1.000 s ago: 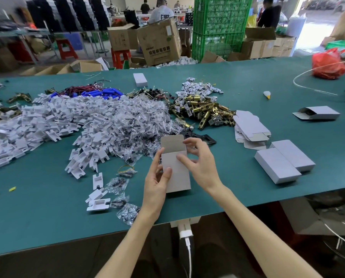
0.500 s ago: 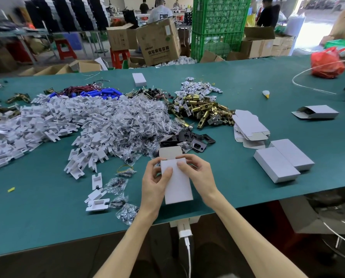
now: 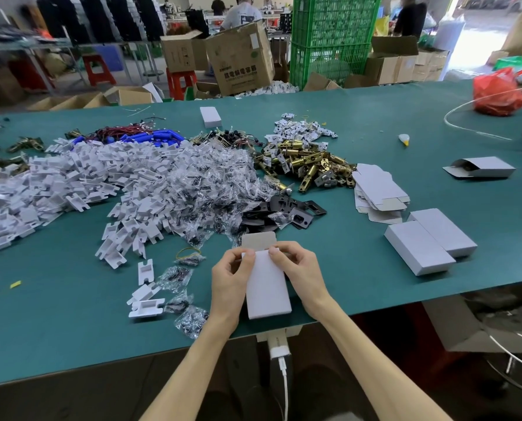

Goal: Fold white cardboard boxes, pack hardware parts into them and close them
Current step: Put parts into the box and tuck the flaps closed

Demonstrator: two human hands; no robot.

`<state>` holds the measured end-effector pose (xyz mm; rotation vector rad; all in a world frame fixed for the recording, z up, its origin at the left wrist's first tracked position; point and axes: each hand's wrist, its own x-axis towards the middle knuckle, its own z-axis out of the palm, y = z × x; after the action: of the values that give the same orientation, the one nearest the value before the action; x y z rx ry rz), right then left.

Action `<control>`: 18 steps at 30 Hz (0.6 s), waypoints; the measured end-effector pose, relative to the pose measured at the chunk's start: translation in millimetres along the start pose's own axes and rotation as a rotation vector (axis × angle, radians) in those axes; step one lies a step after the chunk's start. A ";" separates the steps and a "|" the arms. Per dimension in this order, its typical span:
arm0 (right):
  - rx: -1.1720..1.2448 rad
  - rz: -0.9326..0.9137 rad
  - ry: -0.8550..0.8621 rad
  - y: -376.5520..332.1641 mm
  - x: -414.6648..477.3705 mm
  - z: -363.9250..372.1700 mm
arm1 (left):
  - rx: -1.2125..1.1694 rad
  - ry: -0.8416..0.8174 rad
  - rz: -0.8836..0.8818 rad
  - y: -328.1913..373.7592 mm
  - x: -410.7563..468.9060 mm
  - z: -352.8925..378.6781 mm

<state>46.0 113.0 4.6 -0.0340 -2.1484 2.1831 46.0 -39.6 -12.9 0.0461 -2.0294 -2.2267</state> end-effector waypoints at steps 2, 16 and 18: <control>0.010 -0.007 -0.010 -0.4 -0.7 -0.4 | -0.026 -0.018 -0.005 1.3 0.1 -0.6; 0.097 -0.061 -0.053 -1.5 -4.1 -0.1 | -0.137 0.044 0.007 12.2 -3.8 1.6; 0.087 -0.051 -0.074 -1.2 -4.2 -0.8 | -0.099 0.024 -0.010 12.7 -3.6 2.8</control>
<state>50.3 113.5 5.7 0.1069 -2.0636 2.2806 50.2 -37.5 -0.3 0.0738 -1.9080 -2.3175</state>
